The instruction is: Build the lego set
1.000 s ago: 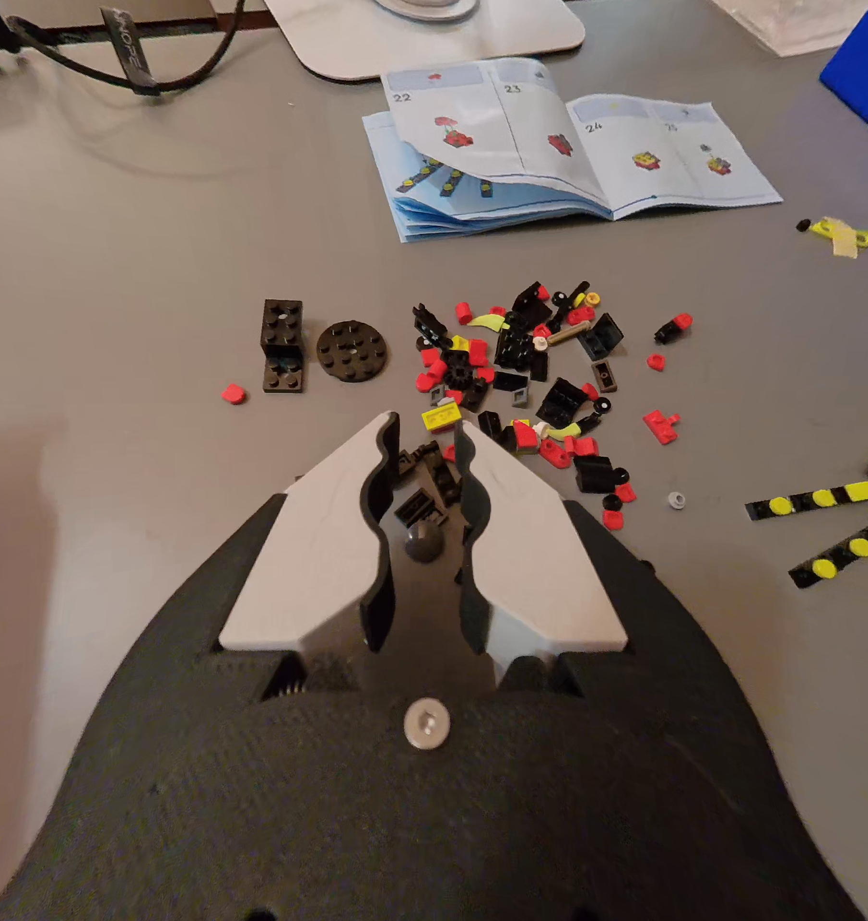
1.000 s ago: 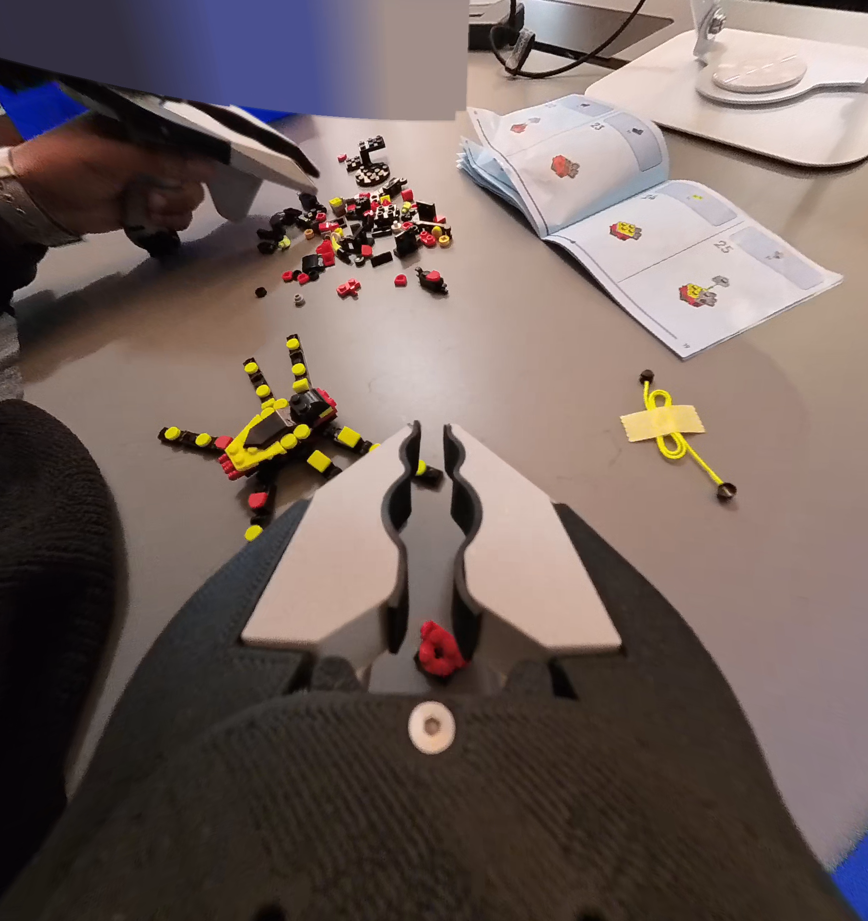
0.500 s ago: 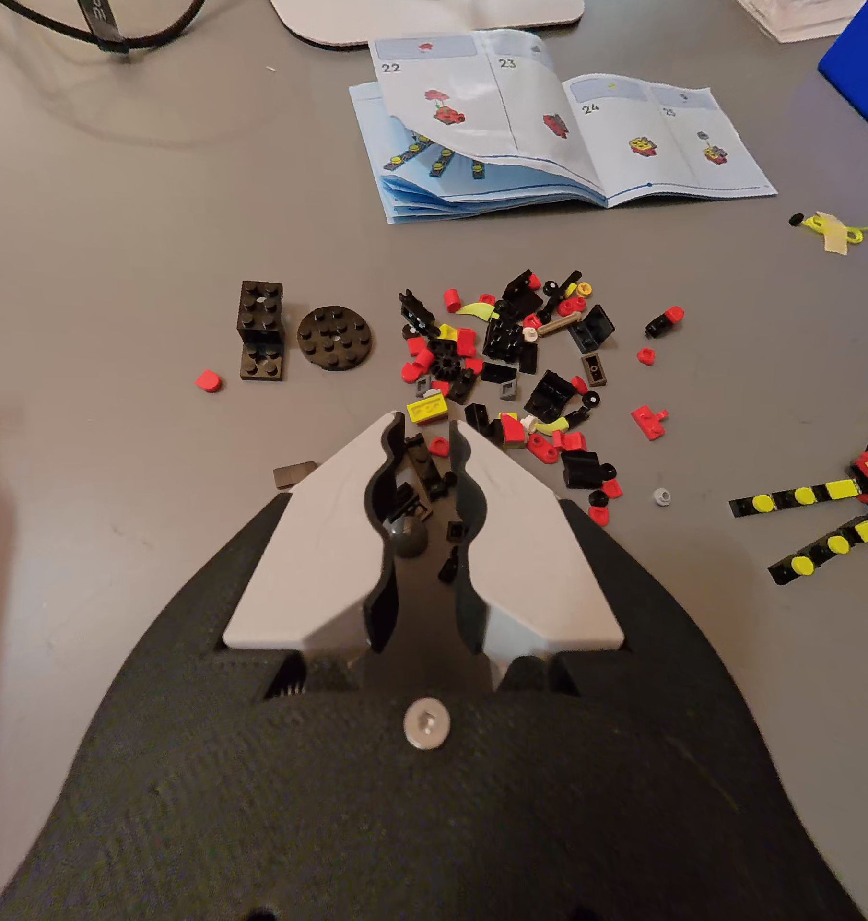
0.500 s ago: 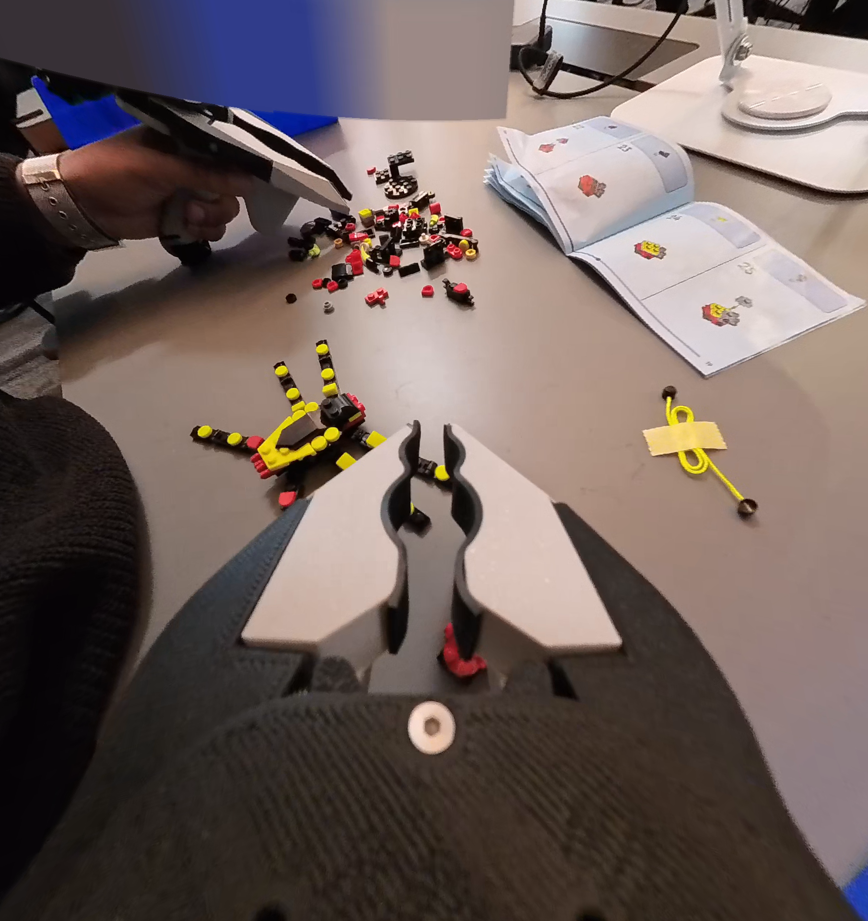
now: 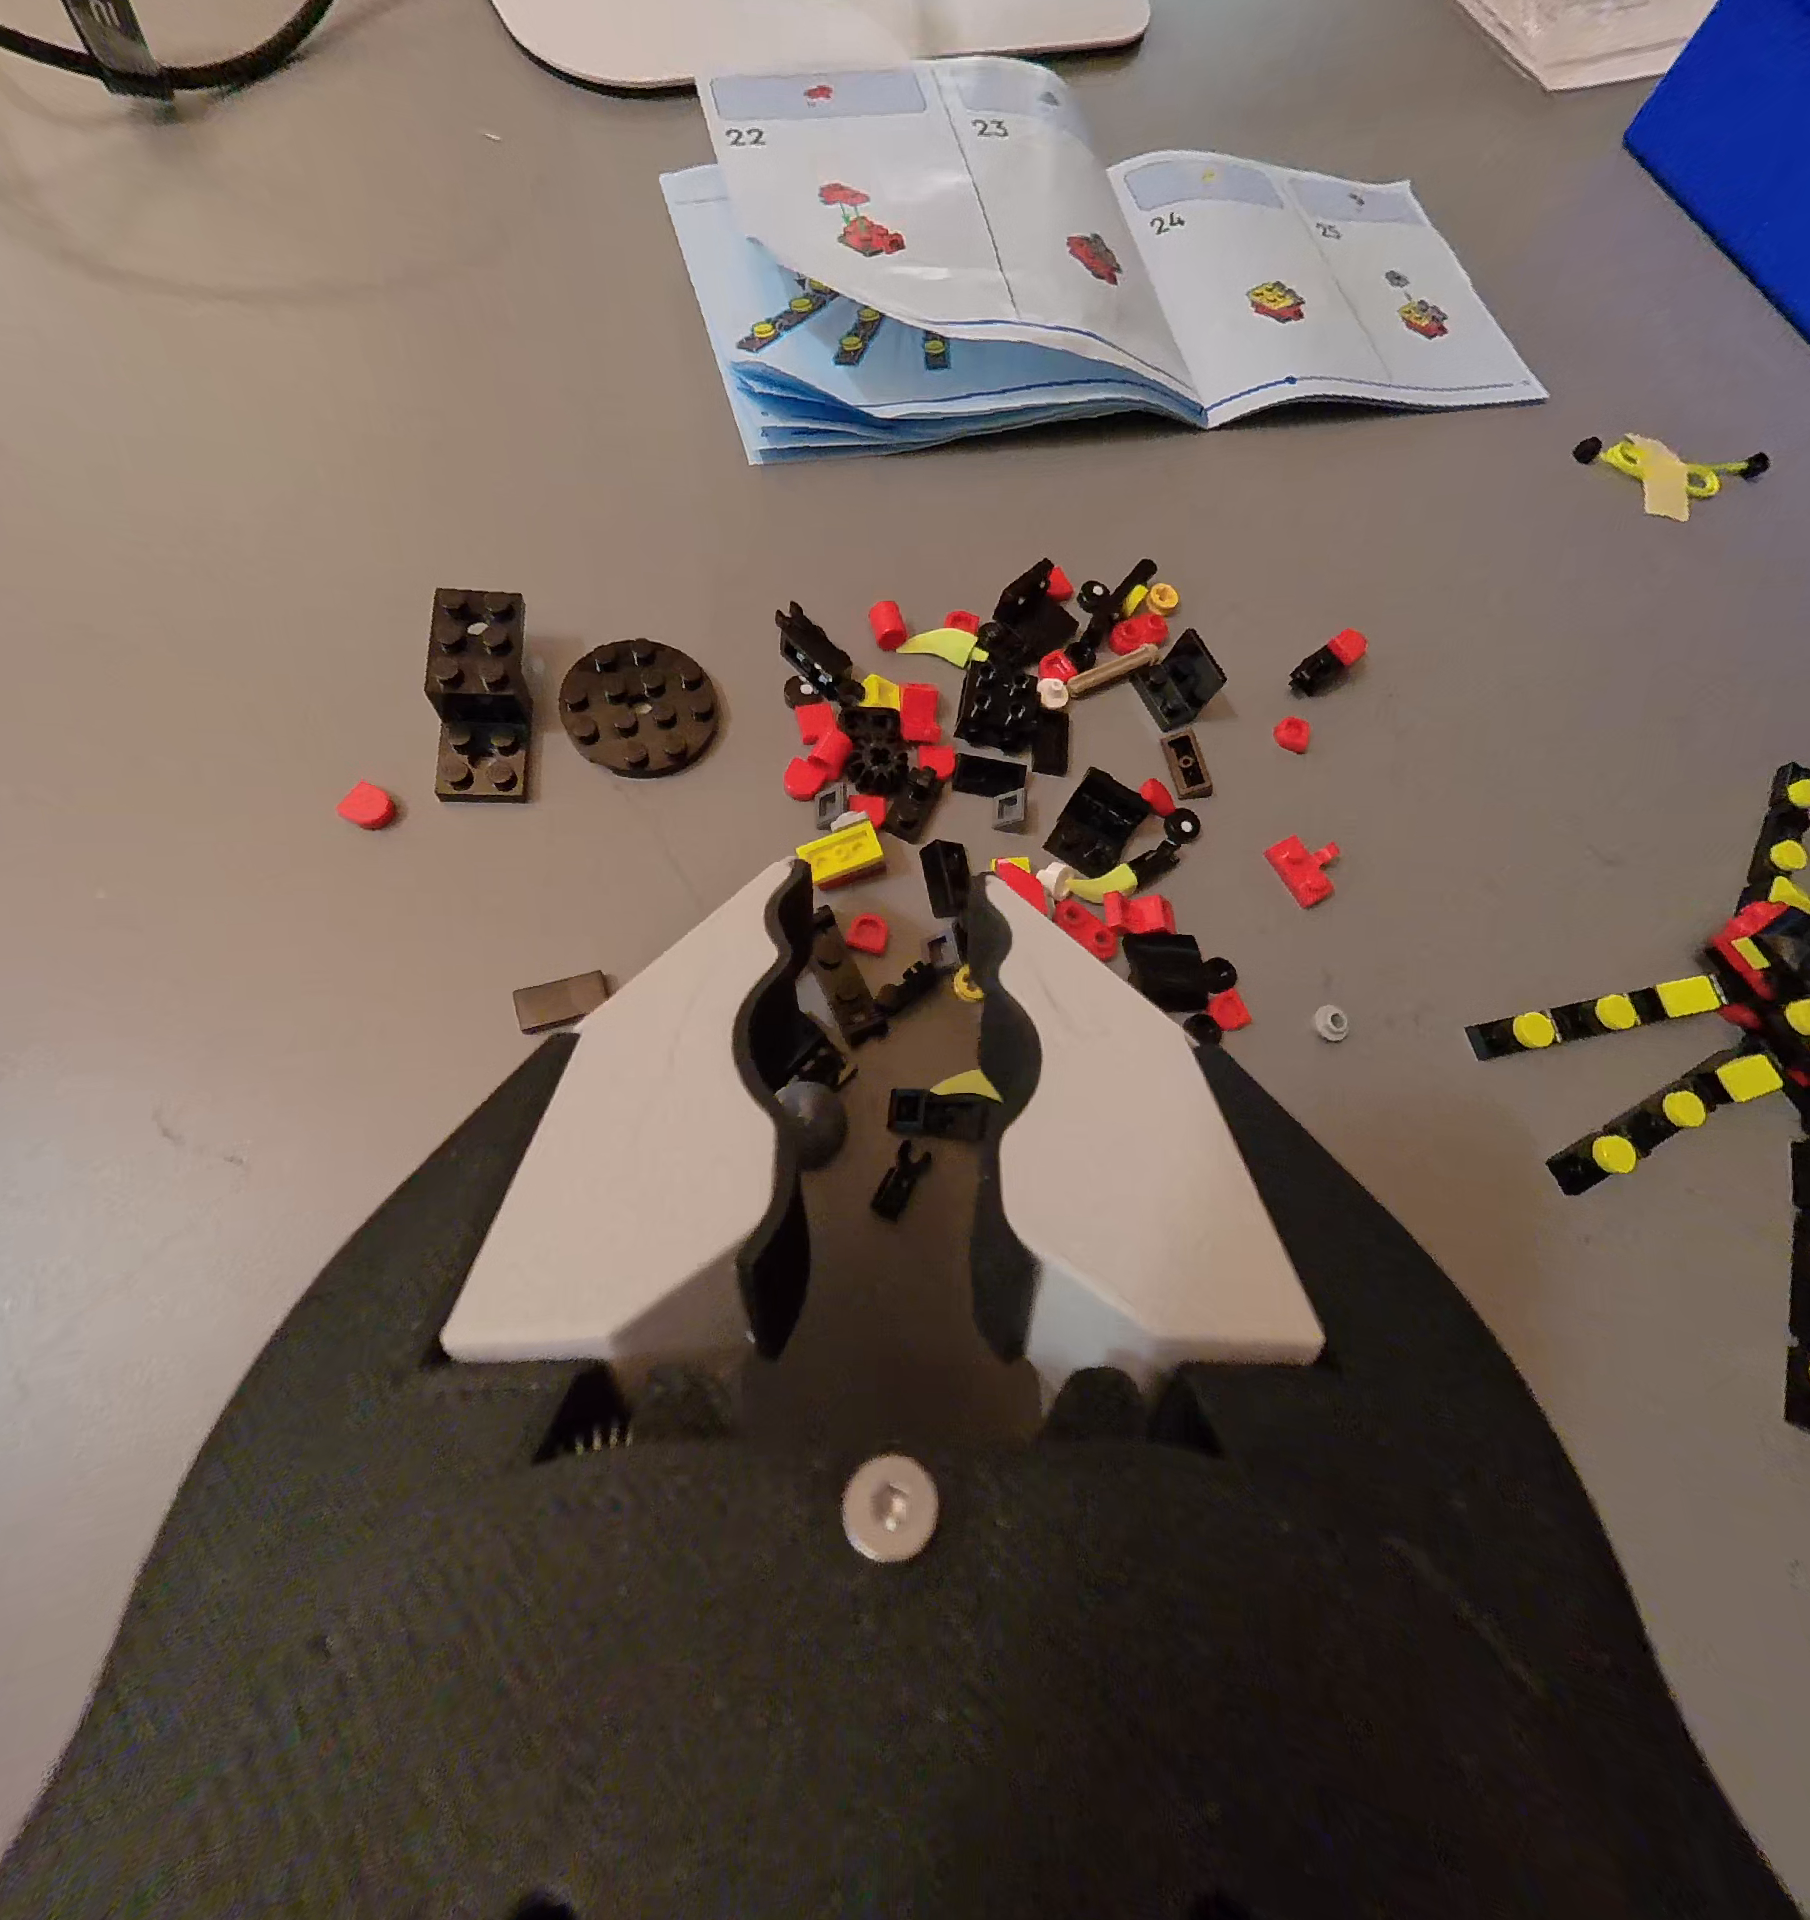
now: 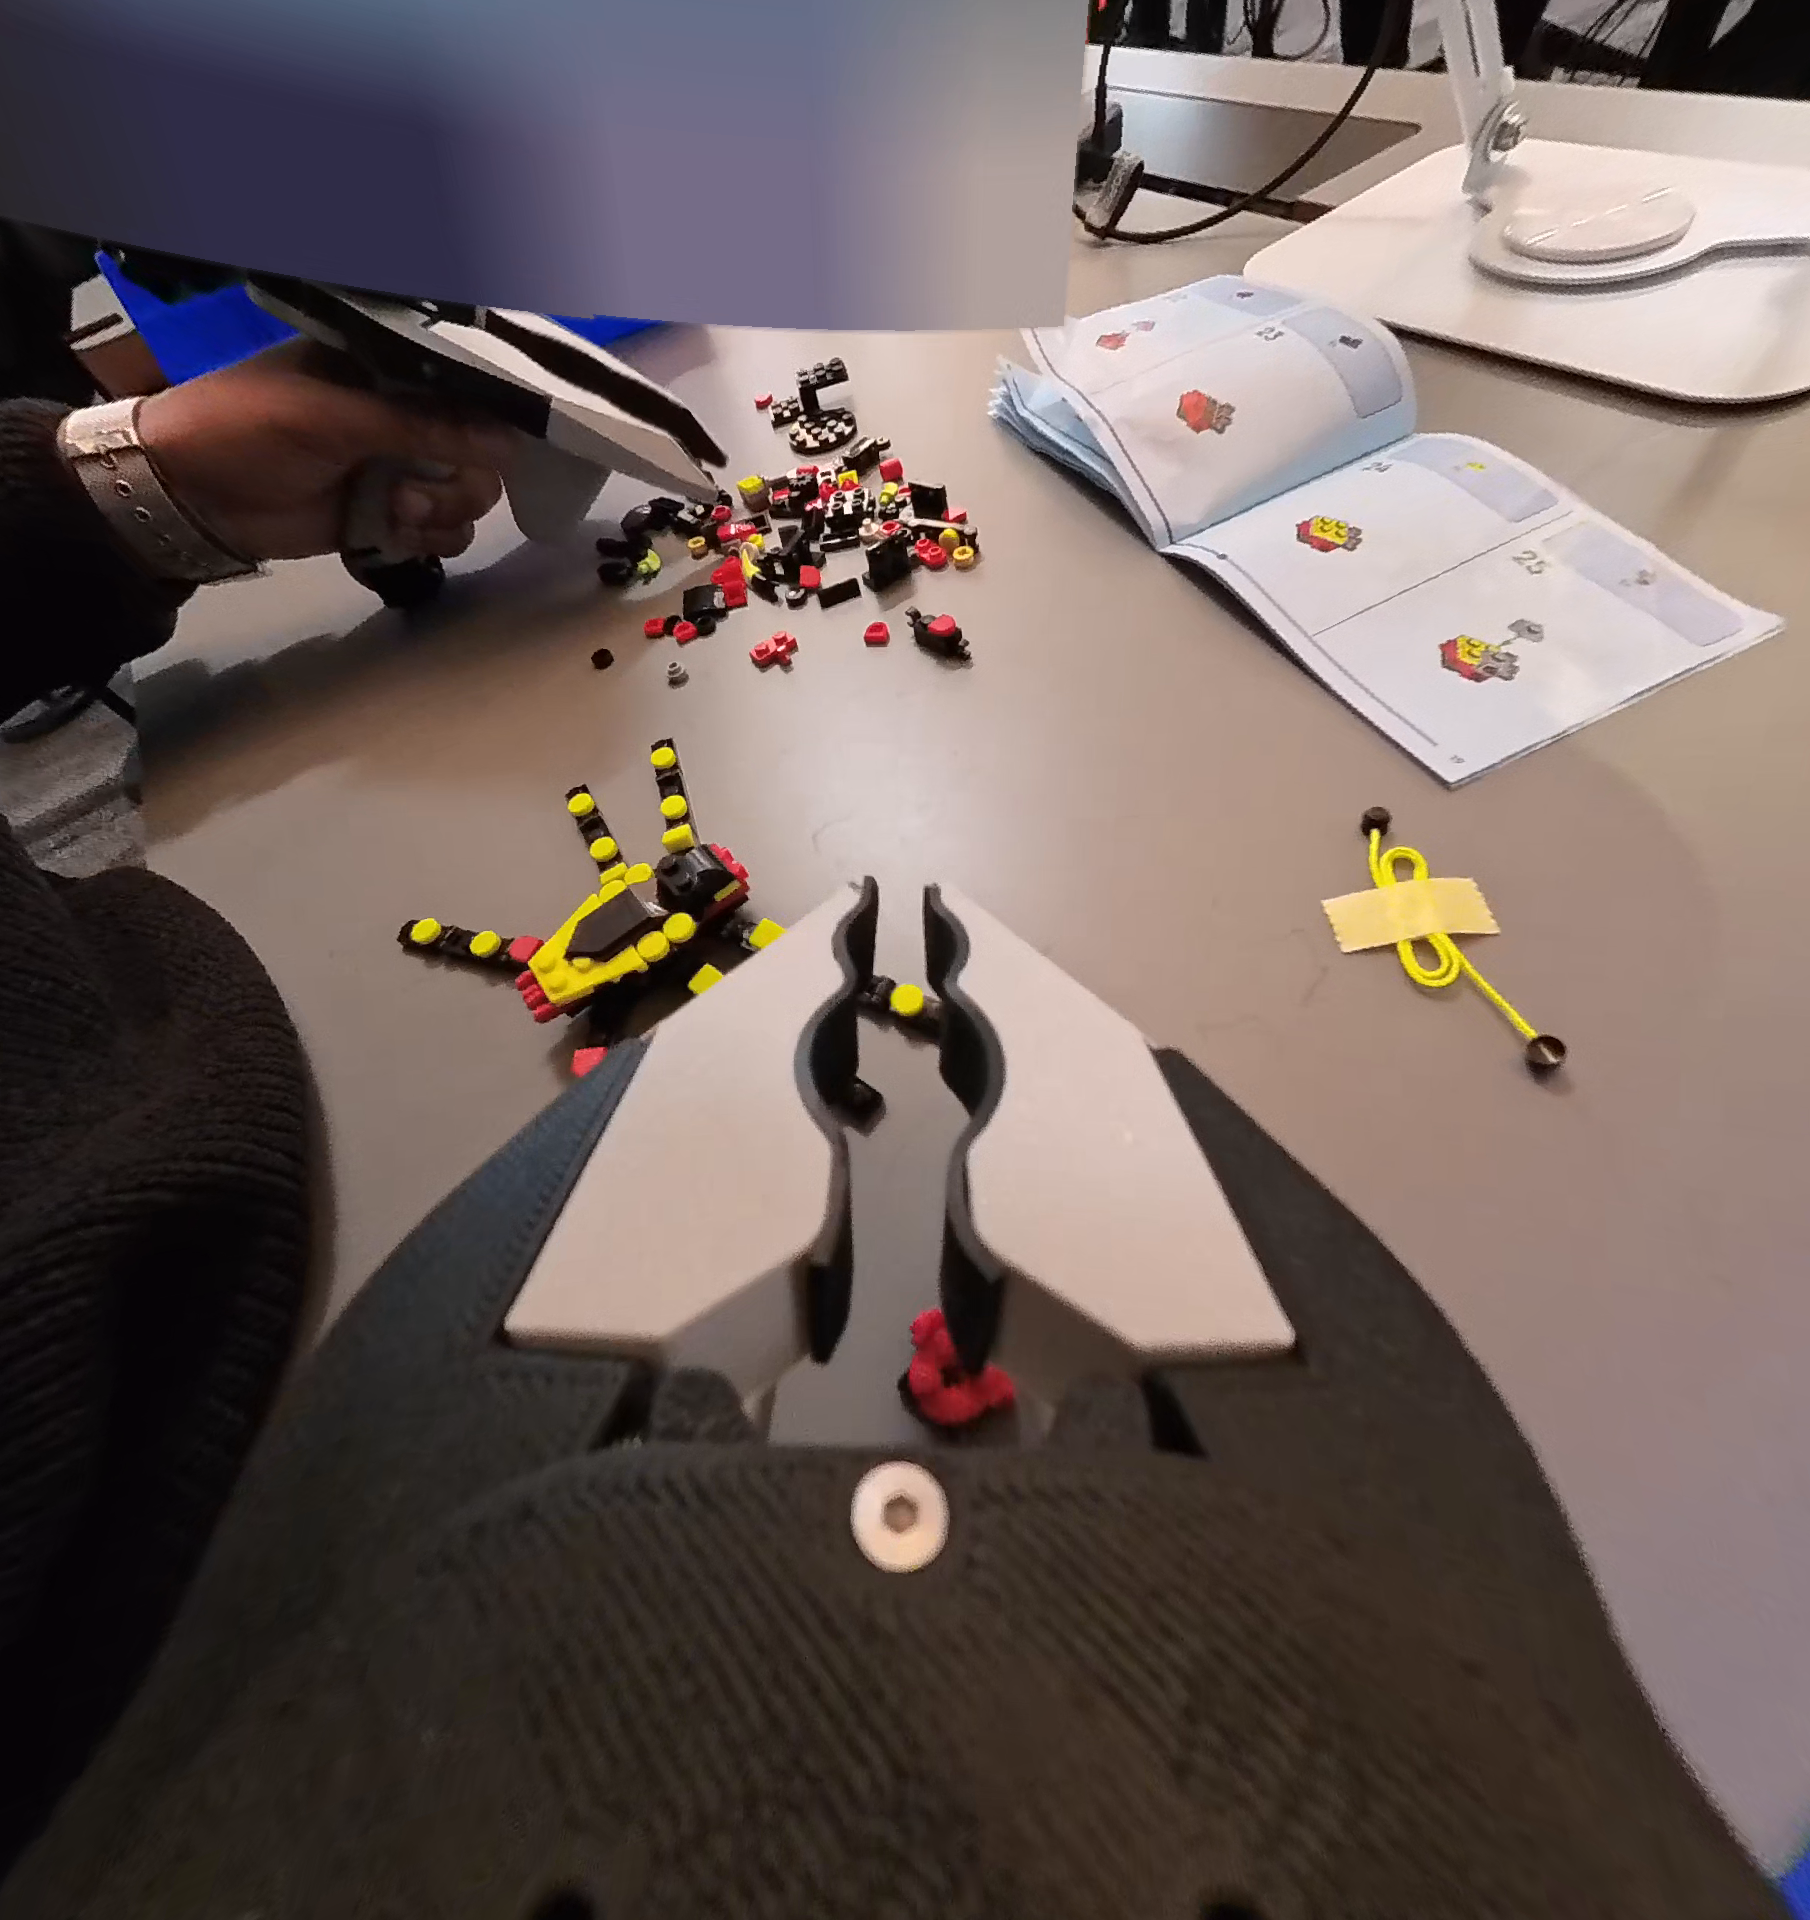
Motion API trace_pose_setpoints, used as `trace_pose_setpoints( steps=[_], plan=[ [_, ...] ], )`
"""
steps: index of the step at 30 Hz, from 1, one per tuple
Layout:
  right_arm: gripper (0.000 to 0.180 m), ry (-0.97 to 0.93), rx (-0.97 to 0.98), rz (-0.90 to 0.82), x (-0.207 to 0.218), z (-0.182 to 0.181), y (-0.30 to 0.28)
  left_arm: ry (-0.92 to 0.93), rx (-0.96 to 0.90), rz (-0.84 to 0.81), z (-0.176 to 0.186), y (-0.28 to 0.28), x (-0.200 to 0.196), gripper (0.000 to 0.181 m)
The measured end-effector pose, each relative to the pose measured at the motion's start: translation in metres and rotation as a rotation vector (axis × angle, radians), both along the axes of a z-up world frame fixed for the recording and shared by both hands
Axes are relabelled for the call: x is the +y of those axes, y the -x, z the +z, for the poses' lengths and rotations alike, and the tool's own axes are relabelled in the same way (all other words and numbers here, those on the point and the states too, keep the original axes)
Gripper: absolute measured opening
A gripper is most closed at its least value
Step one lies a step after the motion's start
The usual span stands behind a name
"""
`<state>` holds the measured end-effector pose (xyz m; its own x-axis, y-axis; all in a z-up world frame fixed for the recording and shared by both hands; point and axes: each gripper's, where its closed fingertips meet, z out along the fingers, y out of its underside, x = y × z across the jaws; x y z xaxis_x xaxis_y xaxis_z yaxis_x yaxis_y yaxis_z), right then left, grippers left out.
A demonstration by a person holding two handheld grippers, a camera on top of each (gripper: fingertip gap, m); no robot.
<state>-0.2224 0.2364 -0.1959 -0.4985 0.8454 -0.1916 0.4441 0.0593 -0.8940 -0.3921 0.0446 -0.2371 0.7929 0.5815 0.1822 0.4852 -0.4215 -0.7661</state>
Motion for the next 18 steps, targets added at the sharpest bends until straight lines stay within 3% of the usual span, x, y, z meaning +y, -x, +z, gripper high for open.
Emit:
trace_pose_setpoints(
  steps=[11, 18],
  plan=[
    [0.001, -0.010, 0.116, -0.013, 0.003, 0.019, 0.003, 0.050, -0.012, 0.030, -0.007, 0.005, -0.006, 0.031],
    [0.002, -0.002, 0.081, -0.014, 0.005, 0.011, 0.004, 0.020, -0.050, 0.057, -0.007, 0.009, -0.008, 0.031]
  ],
)
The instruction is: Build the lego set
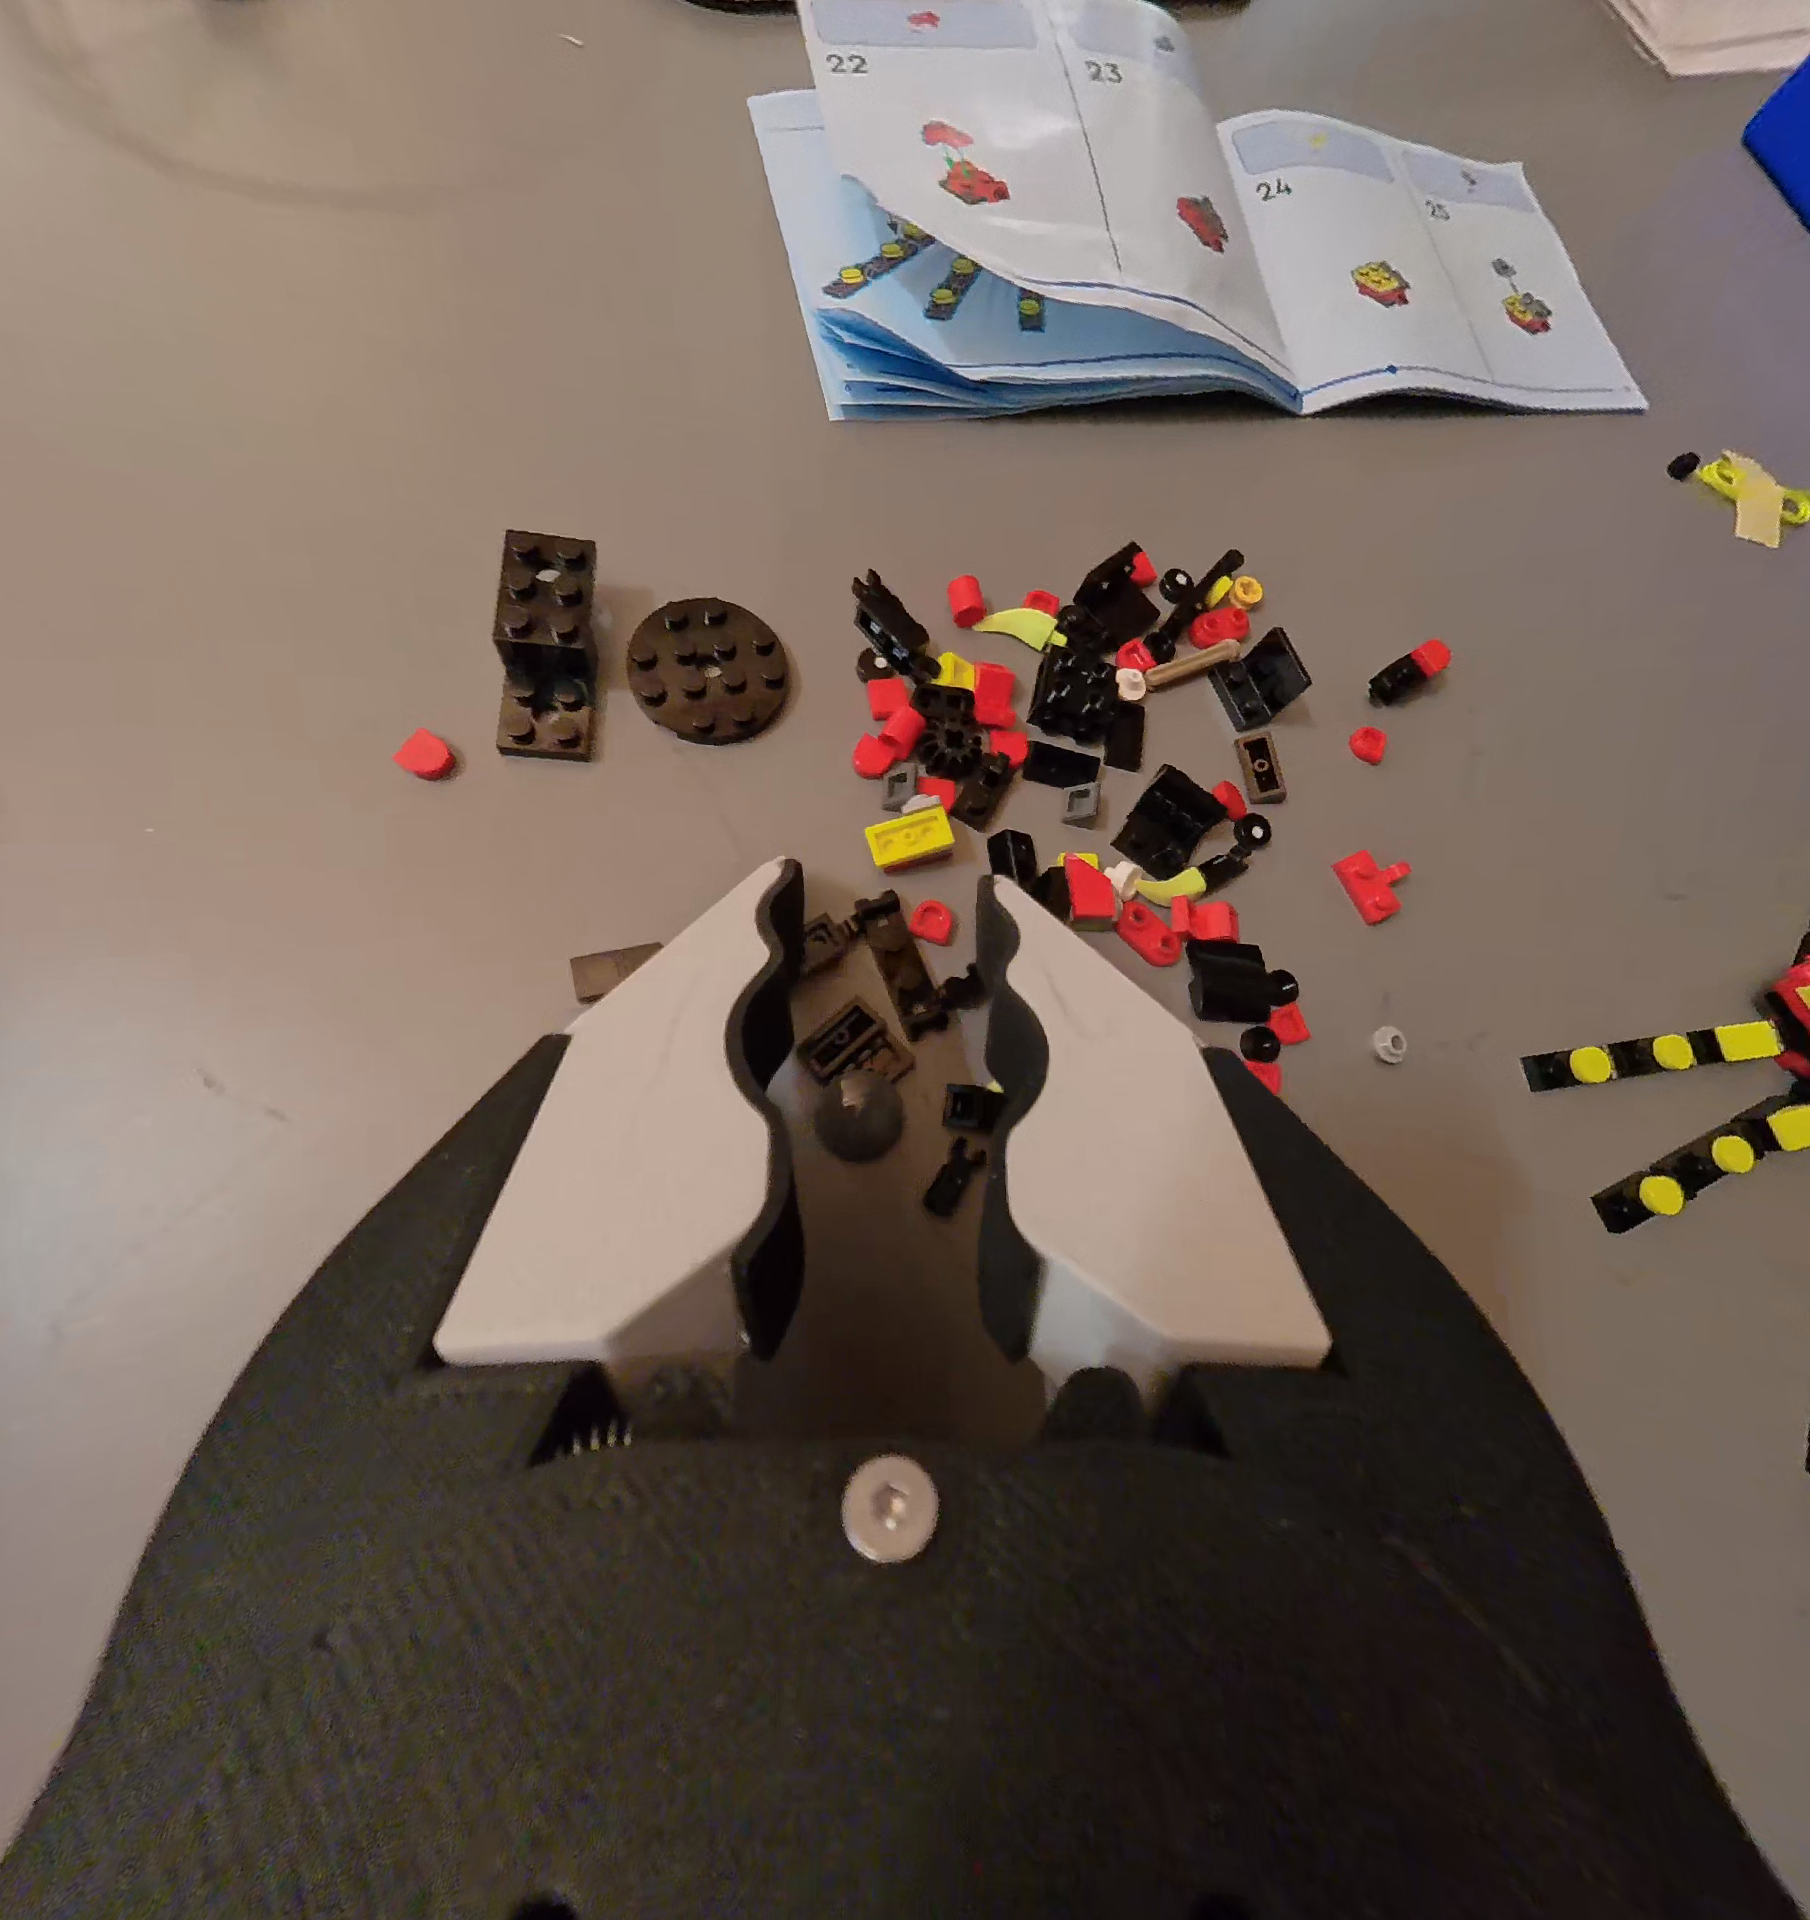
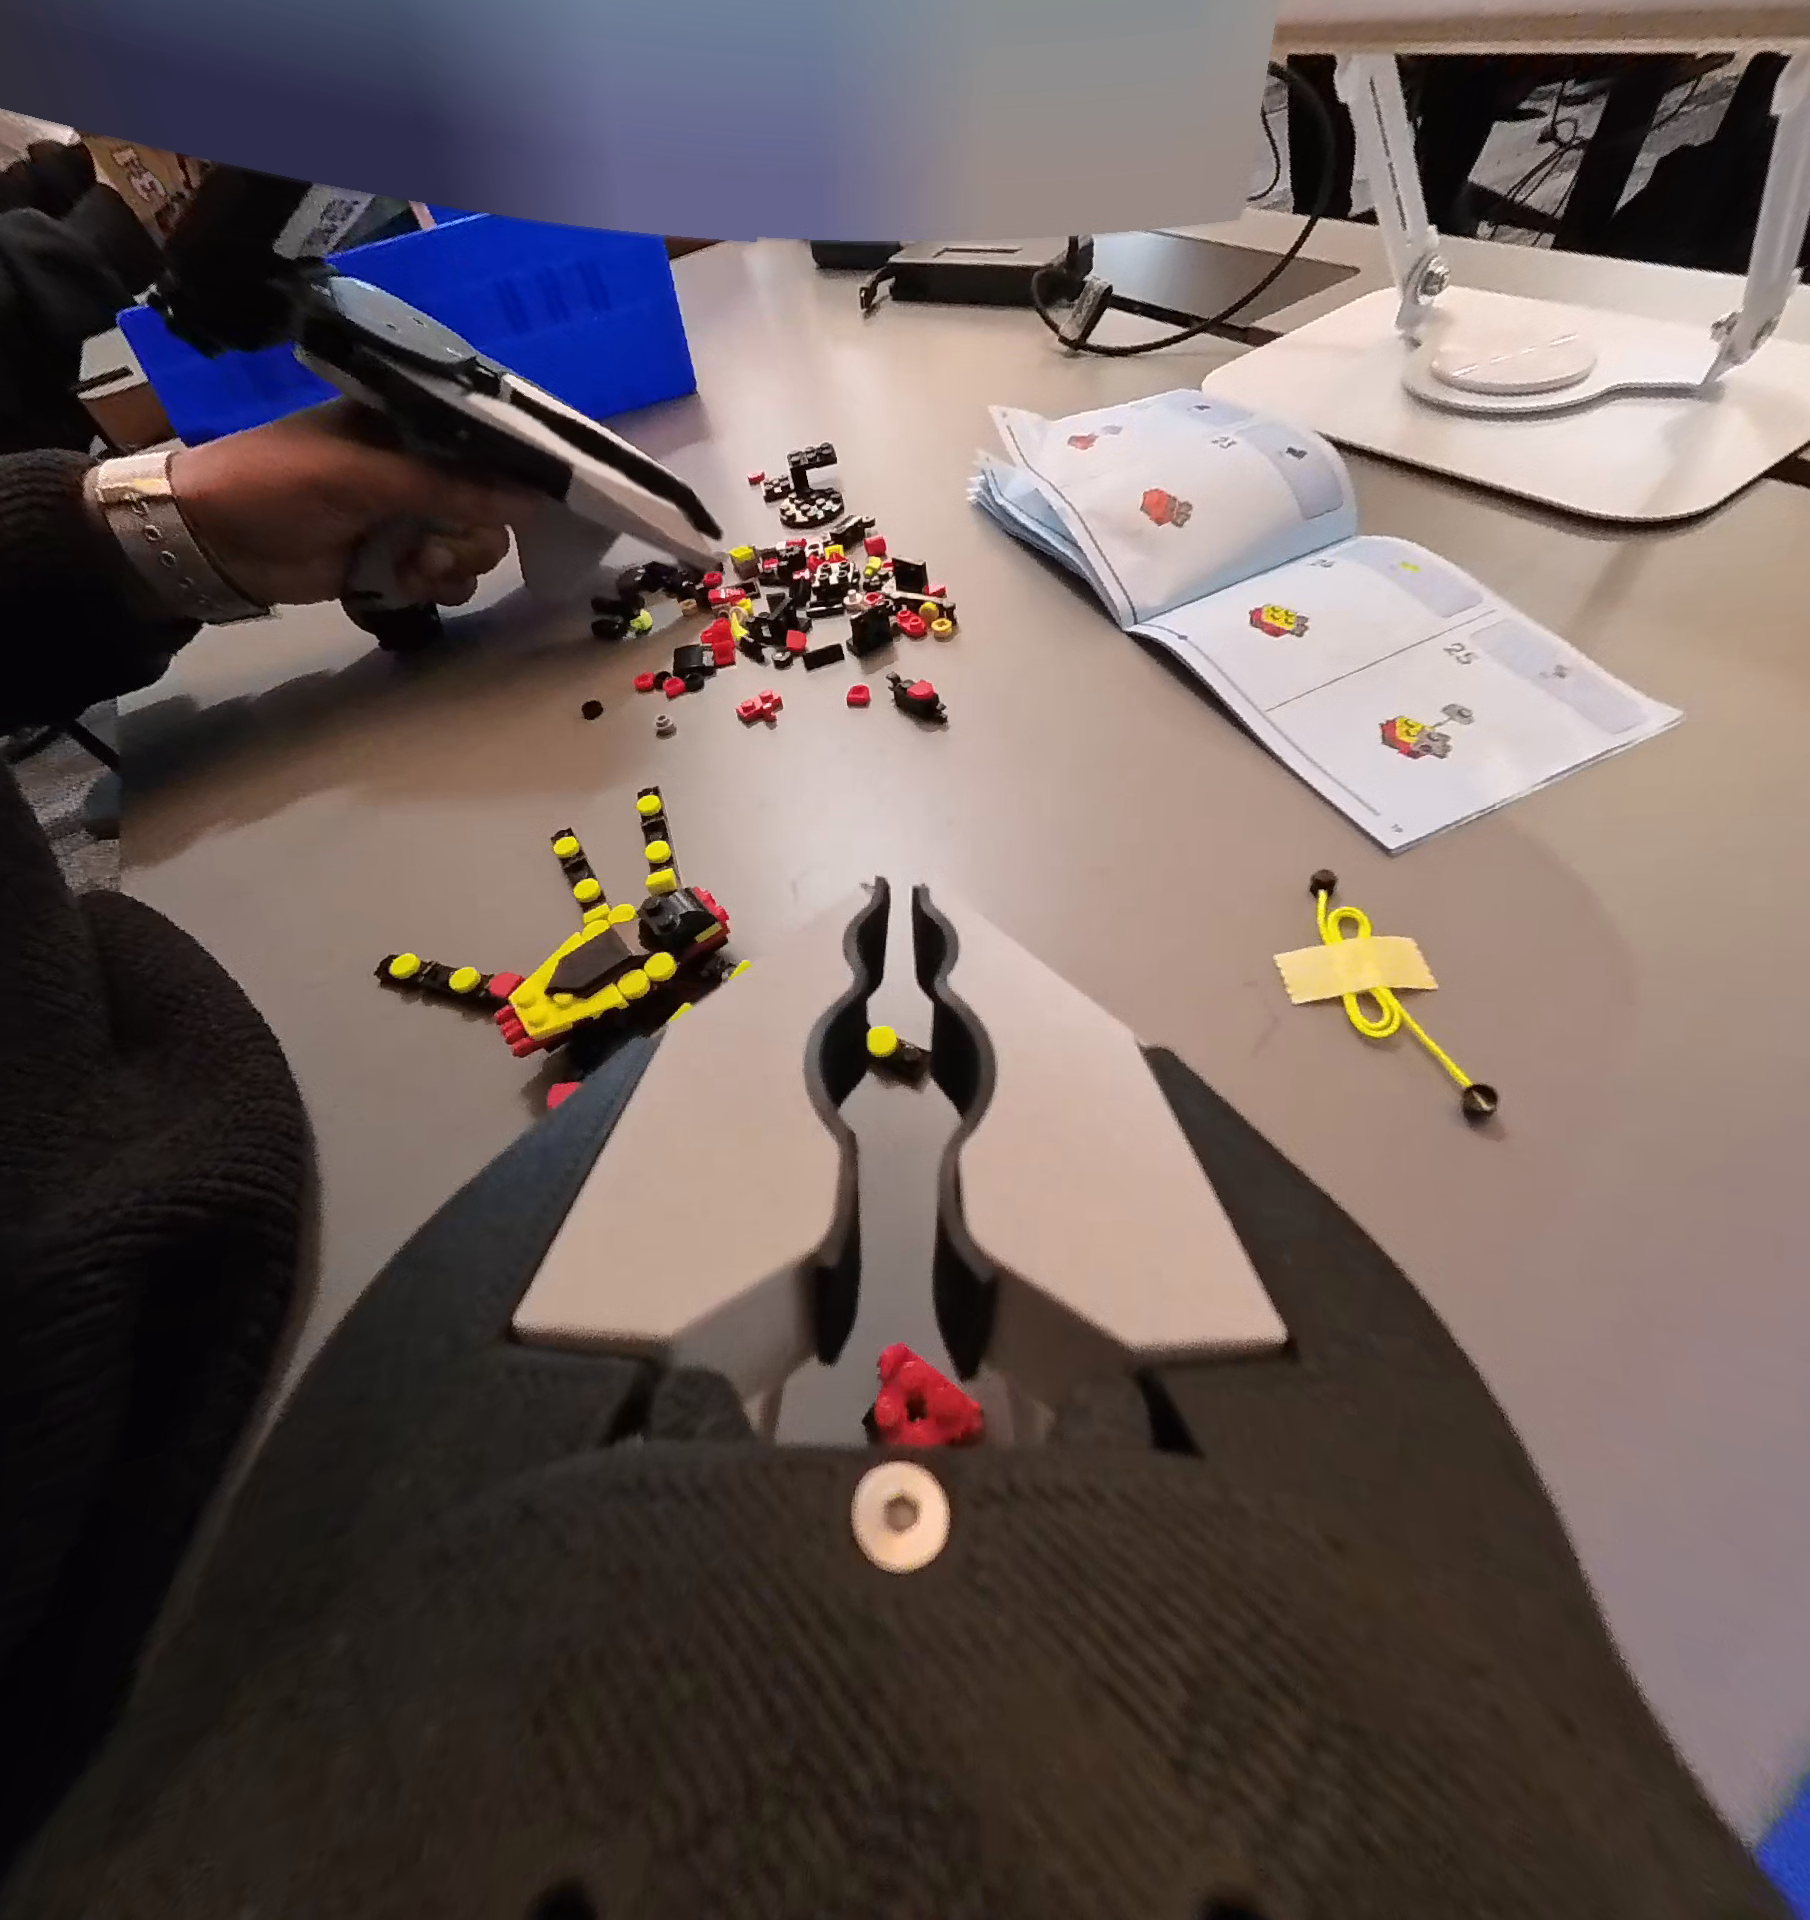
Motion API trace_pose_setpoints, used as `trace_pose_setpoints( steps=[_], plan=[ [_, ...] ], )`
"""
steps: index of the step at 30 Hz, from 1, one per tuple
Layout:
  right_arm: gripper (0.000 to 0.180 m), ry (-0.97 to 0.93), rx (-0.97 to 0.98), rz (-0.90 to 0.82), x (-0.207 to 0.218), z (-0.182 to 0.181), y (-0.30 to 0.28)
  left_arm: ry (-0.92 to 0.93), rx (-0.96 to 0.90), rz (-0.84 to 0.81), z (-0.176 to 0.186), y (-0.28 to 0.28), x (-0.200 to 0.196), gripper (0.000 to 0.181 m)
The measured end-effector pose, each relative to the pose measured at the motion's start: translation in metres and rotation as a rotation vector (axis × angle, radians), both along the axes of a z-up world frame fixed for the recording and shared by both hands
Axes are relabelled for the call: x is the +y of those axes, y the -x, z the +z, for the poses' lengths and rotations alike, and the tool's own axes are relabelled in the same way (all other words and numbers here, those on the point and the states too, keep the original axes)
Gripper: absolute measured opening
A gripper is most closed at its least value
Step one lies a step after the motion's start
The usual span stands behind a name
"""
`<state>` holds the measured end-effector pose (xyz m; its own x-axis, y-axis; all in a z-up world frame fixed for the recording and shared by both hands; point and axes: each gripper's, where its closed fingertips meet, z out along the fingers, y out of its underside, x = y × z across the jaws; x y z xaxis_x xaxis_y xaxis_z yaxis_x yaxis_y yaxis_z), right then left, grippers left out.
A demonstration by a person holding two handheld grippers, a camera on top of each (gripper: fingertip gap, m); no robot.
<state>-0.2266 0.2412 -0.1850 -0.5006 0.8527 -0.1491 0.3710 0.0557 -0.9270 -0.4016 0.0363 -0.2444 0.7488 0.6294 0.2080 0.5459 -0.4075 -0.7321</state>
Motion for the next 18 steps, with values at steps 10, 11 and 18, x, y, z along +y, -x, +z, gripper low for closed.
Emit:
trace_pose_setpoints(
  steps=[10, 11, 18],
  plan=[
    [0.003, 0.012, -0.023, -0.010, 0.0030, -0.0048, 0.0012, -0.004, -0.023, 0.003, -0.0018, 0.0009, -0.0002, 0.031],
    [0.003, 0.013, -0.025, -0.010, 0.0030, -0.0051, 0.0012, -0.004, -0.024, 0.004, -0.0019, 0.0010, -0.0002, 0.031],
    [0.002, 0.015, -0.036, -0.013, 0.0037, -0.0074, 0.0016, -0.014, -0.035, 0.038, -0.0021, 0.0049, -0.0038, 0.037]
  ],
)
